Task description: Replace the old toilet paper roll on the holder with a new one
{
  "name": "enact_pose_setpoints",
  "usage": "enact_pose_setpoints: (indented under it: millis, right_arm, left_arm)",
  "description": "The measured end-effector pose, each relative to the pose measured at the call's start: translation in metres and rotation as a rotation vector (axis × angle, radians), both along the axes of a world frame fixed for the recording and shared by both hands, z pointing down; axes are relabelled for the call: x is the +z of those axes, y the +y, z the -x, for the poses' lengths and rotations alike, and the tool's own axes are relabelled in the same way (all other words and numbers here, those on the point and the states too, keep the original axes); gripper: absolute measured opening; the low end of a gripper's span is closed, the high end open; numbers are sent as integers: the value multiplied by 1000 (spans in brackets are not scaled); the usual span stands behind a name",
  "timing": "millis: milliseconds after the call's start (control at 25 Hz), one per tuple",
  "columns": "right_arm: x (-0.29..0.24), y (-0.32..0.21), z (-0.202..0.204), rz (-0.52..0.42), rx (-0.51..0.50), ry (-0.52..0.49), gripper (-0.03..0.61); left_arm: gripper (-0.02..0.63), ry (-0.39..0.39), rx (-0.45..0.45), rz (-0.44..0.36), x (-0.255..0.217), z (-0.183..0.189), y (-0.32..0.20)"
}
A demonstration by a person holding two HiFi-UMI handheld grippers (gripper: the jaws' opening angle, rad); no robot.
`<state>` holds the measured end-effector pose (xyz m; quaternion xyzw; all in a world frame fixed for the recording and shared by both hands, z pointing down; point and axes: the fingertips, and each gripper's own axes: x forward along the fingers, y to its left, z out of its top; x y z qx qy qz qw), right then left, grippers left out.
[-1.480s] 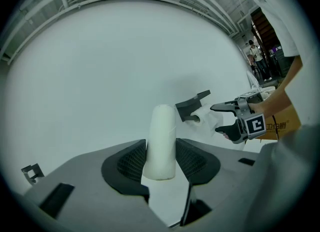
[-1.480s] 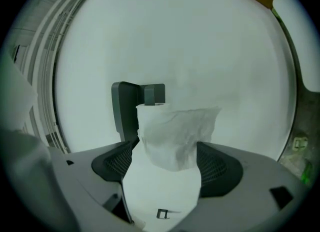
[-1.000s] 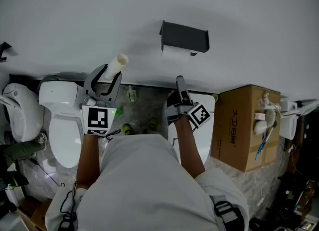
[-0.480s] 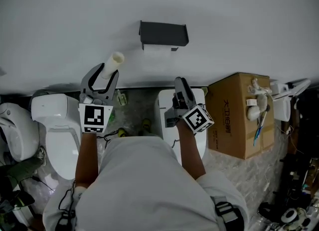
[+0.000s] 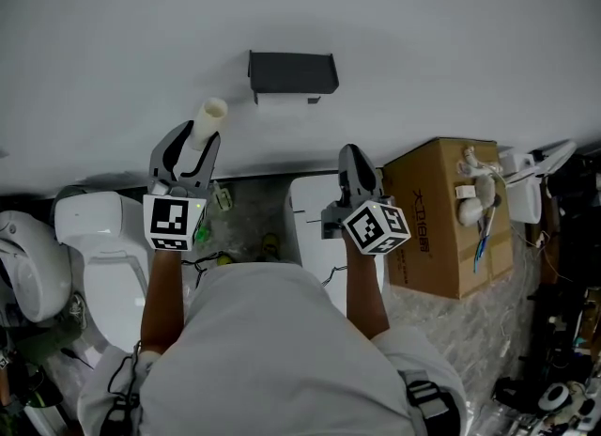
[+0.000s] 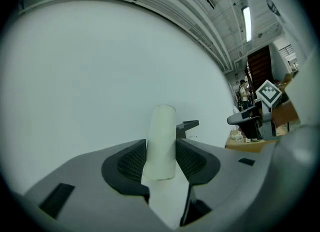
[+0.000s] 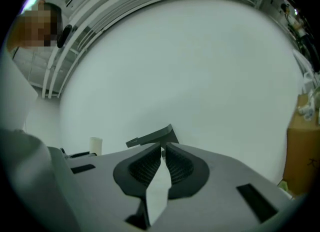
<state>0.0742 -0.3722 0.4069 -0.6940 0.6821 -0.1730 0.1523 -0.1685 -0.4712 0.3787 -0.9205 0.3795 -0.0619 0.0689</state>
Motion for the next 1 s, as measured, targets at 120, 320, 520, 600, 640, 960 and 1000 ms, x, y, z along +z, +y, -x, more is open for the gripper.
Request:
enact_pose_setpoints:
  millis: [120,320,520,600,640,960,1000]
  right_arm:
    - [-9,1,-4,10,15,82,-3]
    - [-23,0,-9,16,27,172,-5]
    - [-31,-4,-9,6,28,194,-3]
    - [-32,-3,-9,4,29,198,-3]
    - [-31,-3,-10,6,30,201,-3]
    - [-27,-9,-5,28,27,253,-5]
    - [-26,-9,-5,28,24,262,-5]
  left_arm:
    - [206,14,-10,-1,-5,0,0]
    - [206,39,-28,-9,-13,1,-1]
    - [206,52,-42,-10,-18,3,-4]
    - [206,52,-45,-9,-18,4,-3]
    - [206,53,-47,-7,-18,5,-4]
    - [206,66,-59,-6,-19,10,-6]
    - [206,66,-59,-5,-18,9,-6]
